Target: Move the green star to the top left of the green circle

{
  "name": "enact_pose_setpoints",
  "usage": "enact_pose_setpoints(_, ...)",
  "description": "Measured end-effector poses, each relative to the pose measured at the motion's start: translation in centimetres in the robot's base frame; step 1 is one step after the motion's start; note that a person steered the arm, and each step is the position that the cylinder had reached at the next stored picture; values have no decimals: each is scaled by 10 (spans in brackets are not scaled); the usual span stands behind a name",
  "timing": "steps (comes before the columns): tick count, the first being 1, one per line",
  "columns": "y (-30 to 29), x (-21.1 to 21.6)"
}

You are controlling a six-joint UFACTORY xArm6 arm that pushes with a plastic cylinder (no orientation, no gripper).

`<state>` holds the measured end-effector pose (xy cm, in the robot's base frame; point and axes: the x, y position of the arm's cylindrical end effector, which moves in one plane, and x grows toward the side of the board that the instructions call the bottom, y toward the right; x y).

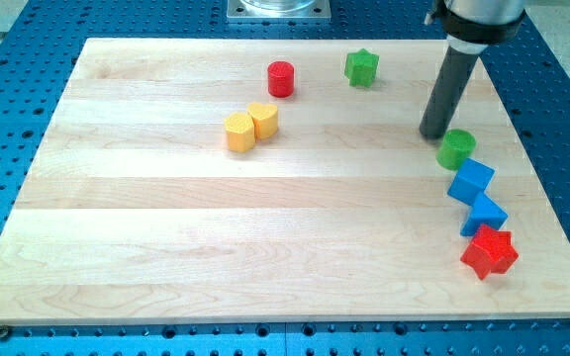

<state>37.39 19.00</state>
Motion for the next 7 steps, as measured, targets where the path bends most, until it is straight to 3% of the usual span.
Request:
enact_pose_setpoints(1, -20, -33)
enact_pose_setpoints(2, -111, -38)
enact_pose_setpoints(3, -143, -85)
enact_pose_setpoints(4, -105, -142)
enact_pose_setpoints(5, -49, -129)
enact_pose_setpoints(6, -45, -81)
enact_pose_setpoints(7, -62, -103)
